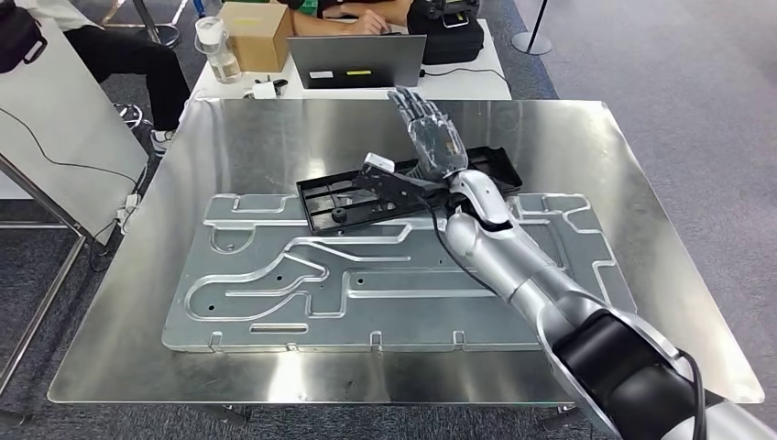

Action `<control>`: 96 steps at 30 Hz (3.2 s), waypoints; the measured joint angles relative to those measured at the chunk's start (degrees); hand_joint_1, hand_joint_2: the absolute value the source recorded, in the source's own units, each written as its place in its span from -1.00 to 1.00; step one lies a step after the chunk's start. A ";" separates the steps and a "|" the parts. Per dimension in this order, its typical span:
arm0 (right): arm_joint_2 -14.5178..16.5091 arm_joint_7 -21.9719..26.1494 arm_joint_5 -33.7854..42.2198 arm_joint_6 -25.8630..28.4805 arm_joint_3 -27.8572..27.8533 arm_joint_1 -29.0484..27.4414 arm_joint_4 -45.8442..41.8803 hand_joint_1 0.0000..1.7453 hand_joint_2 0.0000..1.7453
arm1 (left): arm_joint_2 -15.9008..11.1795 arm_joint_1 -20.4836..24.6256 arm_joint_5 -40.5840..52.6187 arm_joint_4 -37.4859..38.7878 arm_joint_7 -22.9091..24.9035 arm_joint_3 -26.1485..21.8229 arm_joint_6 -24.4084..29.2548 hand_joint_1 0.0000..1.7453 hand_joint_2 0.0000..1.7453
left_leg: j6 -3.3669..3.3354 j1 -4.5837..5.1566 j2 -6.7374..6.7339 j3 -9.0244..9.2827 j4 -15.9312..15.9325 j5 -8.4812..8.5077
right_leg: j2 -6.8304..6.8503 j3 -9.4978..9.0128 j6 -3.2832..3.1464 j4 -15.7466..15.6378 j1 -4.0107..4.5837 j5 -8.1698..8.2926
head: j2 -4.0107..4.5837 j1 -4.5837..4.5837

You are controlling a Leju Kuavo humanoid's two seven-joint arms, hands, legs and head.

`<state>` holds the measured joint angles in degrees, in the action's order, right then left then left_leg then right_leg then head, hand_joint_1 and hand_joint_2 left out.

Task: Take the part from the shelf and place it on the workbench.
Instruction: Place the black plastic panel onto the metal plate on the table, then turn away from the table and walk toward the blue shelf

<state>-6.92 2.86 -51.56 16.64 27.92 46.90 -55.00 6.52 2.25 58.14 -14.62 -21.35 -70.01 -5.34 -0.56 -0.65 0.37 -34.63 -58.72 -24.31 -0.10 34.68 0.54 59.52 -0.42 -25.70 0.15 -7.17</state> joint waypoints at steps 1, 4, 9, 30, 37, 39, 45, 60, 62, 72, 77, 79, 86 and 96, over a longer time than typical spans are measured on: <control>0.09 0.53 0.13 1.06 -0.04 -2.46 -3.16 -1.00 -1.00 | 0.57 0.05 -0.03 0.01 -0.36 -0.14 0.80 -1.00 -1.00 | 0.33 -0.03 0.07 0.00 0.10 0.03 | 0.05 0.02 -0.38 -0.16 -0.10 0.18 | 0.00 -0.01; 0.83 2.15 0.28 4.13 -0.03 -10.27 -13.36 -1.00 -1.00 | 2.27 0.34 -0.31 0.36 -1.11 -0.50 3.45 -1.00 -1.00 | 1.15 -0.14 0.04 -1.40 -3.52 -3.57 | 0.28 0.27 -1.72 -0.92 -0.50 1.07 | 0.00 0.01; 1.10 5.87 2.19 8.15 -0.01 -22.94 -27.09 -1.00 -1.00 | 3.46 0.81 -0.97 1.22 -1.74 -0.76 4.10 -1.00 -1.00 | 1.56 -0.23 -0.05 -3.32 -14.34 -10.31 | 0.78 2.00 -2.12 -0.74 -0.07 2.24 | 0.00 0.01; 0.25 10.80 4.22 13.85 -1.27 -45.38 -47.03 -1.00 -1.00 | 4.37 1.28 -1.88 1.69 -1.85 -2.03 4.36 -1.00 -1.00 | -0.50 0.26 -0.91 -1.84 0.26 1.99 | 0.05 -7.06 0.00 -1.71 0.26 -5.10 | -0.01 0.01; 0.34 13.03 14.46 10.70 -1.25 -49.80 -48.12 -1.00 -1.00 | 4.40 1.27 -2.39 1.75 -1.73 -2.29 4.44 -1.00 -1.00 | 1.73 -0.08 -0.69 -5.26 -10.93 -9.02 | 0.40 -2.93 -2.35 -2.48 -0.13 -0.73 | 0.00 0.16; 0.57 12.98 17.71 9.91 -1.25 -51.28 -48.14 -1.00 -1.00 | 4.41 1.27 -2.69 1.77 -1.66 -2.40 4.50 -1.00 -1.00 | 1.95 -0.09 -0.70 -4.88 -15.56 -9.96 | 0.50 -1.17 -2.26 -2.28 -0.03 0.57 | 0.00 0.15; 2.13 12.89 28.69 9.24 -1.36 -54.07 -45.73 -1.00 -1.00 | 4.28 1.57 -3.09 1.77 -1.03 -2.91 4.58 -1.00 -1.00 | 0.38 0.43 -0.47 10.04 1.64 -7.05 | 0.60 2.48 -1.07 -0.91 0.24 3.62 | 0.00 0.16; 3.66 9.85 33.50 14.64 -4.67 -56.23 -32.97 -1.00 -1.00 | 4.48 1.89 -3.82 1.86 0.17 -3.62 4.84 -1.00 -1.00 | -1.12 0.53 -1.23 -0.56 0.26 0.80 | 0.14 -7.82 0.00 -1.04 0.05 -5.14 | 0.00 0.14; 3.83 9.69 35.77 13.45 -5.04 -56.42 -32.20 -1.00 -1.00 | 4.48 1.88 -3.90 1.86 0.21 -3.70 4.84 -1.00 -1.00 | -0.30 0.45 -1.22 -0.91 0.33 1.68 | 0.16 -7.96 -0.66 -2.42 0.25 -5.27 | 0.00 0.14; 5.17 10.39 47.08 8.28 -12.62 -59.80 -24.77 -1.00 -1.00 | 4.25 1.88 -4.12 1.92 0.70 -3.82 5.15 -1.00 -1.00 | 1.53 -0.14 -1.35 0.87 -11.63 -5.36 | 3.63 0.58 -2.11 -1.45 0.19 0.76 | 0.00 0.26; 6.74 9.77 51.17 4.24 -18.39 -59.61 -18.04 -1.00 -1.00 | 4.04 2.28 -3.78 1.92 0.91 -3.81 5.25 -1.00 -1.00 | -0.84 0.72 -3.28 9.83 2.54 -8.13 | 5.86 1.81 -0.41 -0.24 0.17 2.31 | 0.00 0.26; 7.39 10.87 50.53 3.68 -21.60 -58.56 -11.61 -1.00 -1.00 | 4.01 2.23 -3.68 1.96 1.17 -3.80 5.24 -1.00 -1.00 | -1.89 0.61 -2.54 9.28 2.98 -6.95 | 4.87 1.90 0.53 0.13 -0.16 1.93 | 0.00 0.28; 7.93 13.03 46.51 3.96 -30.19 -54.01 14.59 -1.00 -1.00 | 3.92 2.13 -3.24 2.10 1.68 -3.77 5.52 -1.00 -1.00 | -2.69 0.57 0.98 5.59 2.65 -3.67 | 0.16 4.04 1.30 12.53 -0.42 -6.76 | 0.00 0.26; 9.26 9.29 47.16 0.62 -35.87 -48.93 36.82 -1.00 -1.00 | 3.78 2.33 -2.61 2.44 2.07 -3.39 6.17 -1.00 -1.00 | -0.06 0.43 2.61 1.67 -2.49 -5.44 | -0.49 -4.40 -1.46 -2.41 -0.74 -2.25 | 0.00 0.35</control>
<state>2.34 12.15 -4.40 17.26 -7.96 -2.03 -18.18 10.30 4.58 55.53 -12.18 -19.28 -73.40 0.83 -0.62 -0.21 2.98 -32.95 -61.21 -29.76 -0.59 30.28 -0.92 57.11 -1.15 -27.95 0.15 -6.82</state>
